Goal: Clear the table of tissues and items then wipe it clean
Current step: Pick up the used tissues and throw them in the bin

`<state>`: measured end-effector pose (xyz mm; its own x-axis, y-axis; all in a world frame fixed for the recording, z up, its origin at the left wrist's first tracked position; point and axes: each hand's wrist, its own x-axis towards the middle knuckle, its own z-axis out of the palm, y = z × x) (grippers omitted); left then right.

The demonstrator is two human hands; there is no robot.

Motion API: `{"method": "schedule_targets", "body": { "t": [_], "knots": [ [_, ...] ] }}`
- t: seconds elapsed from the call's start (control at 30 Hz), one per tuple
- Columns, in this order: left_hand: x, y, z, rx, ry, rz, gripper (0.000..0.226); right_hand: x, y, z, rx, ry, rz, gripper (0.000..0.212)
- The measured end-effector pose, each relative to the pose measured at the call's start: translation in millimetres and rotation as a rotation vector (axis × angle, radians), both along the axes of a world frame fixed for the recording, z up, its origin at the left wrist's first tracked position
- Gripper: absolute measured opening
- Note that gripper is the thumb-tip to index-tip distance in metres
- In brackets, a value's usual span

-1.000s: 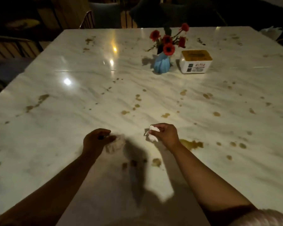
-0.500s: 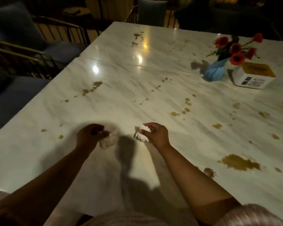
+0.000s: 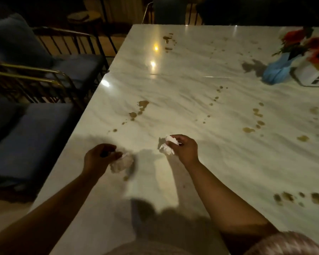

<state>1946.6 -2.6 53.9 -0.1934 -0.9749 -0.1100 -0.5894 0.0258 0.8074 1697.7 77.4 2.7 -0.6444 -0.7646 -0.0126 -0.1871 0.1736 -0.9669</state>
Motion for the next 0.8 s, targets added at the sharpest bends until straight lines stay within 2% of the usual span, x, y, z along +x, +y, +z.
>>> {"method": "schedule_targets", "body": {
  "t": [0.1, 0.23, 0.4, 0.53, 0.8],
  "knots": [
    [44, -54, 5, -0.036, -0.041, -0.026, 0.029, 46, -19, -4, 0.007, -0.033, -0.053, 0.023],
    [97, -111, 9, -0.023, -0.043, 0.047, 0.034, 95, -36, -7, 0.026, -0.056, -0.05, 0.023],
    [145, -131, 6, -0.035, 0.016, 0.208, 0.034, 121, -75, 2, 0.039, -0.02, 0.047, 0.024],
    [182, -143, 0, -0.041, -0.053, 0.301, 0.029, 147, -114, 5, 0.065, -0.001, 0.127, 0.021],
    [254, -202, -23, 0.019, -0.105, 0.185, 0.023, 241, -180, 2, 0.027, 0.016, 0.178, 0.022]
  ]
}}
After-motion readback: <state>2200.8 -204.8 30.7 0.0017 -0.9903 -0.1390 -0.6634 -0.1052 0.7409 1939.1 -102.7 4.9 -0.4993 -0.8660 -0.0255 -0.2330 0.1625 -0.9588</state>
